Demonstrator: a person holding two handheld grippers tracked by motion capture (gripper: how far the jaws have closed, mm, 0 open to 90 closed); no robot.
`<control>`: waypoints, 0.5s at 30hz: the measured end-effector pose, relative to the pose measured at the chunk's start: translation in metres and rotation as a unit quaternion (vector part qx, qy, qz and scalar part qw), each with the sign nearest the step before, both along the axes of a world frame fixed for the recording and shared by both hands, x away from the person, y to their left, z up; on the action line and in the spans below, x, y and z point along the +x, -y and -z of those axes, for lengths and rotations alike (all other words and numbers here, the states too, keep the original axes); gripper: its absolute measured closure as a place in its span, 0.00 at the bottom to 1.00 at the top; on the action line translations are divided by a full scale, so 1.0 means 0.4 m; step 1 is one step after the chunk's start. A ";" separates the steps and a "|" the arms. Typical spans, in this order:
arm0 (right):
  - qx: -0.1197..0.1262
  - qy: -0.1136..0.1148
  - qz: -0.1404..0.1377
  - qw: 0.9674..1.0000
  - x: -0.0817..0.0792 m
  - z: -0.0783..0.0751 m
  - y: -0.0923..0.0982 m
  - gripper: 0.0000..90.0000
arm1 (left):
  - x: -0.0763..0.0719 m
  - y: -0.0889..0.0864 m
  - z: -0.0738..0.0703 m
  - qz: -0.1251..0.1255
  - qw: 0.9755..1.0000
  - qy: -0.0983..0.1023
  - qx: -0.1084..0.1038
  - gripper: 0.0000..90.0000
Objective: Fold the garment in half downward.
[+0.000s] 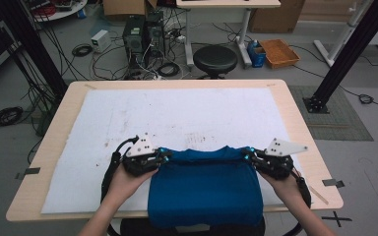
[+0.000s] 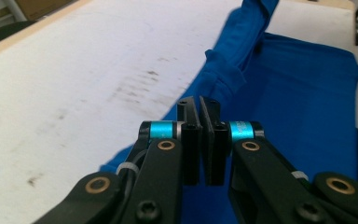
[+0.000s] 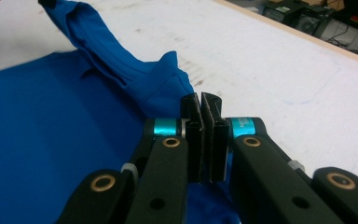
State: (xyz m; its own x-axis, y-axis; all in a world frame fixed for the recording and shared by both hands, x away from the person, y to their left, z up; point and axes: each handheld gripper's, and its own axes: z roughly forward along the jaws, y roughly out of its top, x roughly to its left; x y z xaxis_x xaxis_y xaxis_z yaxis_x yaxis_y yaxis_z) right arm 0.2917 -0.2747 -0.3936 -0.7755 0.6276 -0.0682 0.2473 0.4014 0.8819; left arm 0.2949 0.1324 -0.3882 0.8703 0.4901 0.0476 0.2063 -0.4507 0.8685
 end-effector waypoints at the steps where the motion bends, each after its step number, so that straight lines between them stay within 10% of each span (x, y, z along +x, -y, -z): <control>1: -0.006 0.003 -0.004 1.000 -0.013 0.003 0.000 0.99 | -0.012 0.001 0.005 0.003 1.000 0.000 0.004 0.97; 15: -0.076 0.002 -0.043 0.996 -0.135 0.060 0.001 0.96 | -0.113 0.028 0.067 0.059 0.995 -0.005 0.079 0.95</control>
State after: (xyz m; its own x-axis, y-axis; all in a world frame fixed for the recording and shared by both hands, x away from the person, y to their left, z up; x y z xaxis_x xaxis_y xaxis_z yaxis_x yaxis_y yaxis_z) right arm 0.2378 -0.2752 -0.4177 -0.8251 0.5417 -0.1606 0.2037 0.5503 0.8098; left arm 0.2498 0.1211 -0.4150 0.9221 0.3717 0.1074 0.1521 -0.6035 0.7827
